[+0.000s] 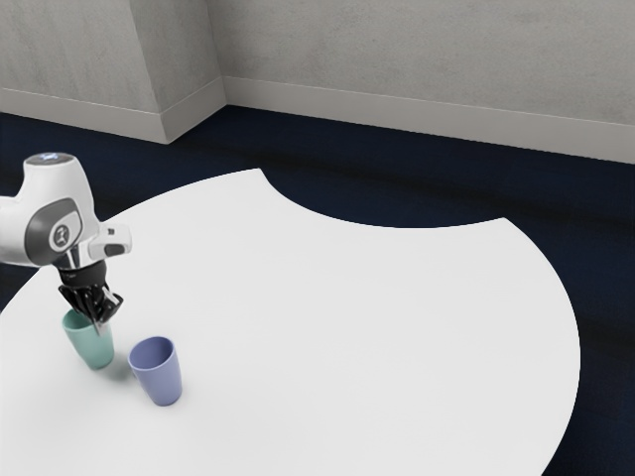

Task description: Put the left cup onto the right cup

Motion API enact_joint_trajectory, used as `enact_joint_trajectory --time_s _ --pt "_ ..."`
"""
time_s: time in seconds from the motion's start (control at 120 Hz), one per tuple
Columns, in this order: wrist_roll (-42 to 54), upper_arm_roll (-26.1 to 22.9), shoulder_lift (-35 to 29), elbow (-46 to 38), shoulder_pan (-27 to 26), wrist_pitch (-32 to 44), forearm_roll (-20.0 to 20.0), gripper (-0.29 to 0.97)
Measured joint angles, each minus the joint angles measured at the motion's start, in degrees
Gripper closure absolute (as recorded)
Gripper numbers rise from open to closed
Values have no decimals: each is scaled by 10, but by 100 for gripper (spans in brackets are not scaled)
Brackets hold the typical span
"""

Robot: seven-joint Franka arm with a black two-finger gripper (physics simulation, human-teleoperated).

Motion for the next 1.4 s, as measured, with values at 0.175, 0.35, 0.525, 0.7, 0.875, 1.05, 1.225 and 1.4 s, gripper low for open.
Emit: enact_joint_trajectory --time_s 0.175,0.35,0.525,0.7,0.875,1.05,1.225,1.4 --pt "-1 0 -10 0 -1 -3 0 79" --pt "3 0 -18 5 -1 -6 0 79" --pt "7 -1 -23 22 -1 -20 -1 79" --pt "11 -1 -27 33 -1 -41 -1 79" --pt "14 -3 -34 46 -2 -65 -1 79" --pt "17 -9 -40 50 -3 -83 -1 79" --pt "19 -17 -48 51 -5 -92 -1 79" --pt "21 -26 -57 51 -8 -101 -2 79"
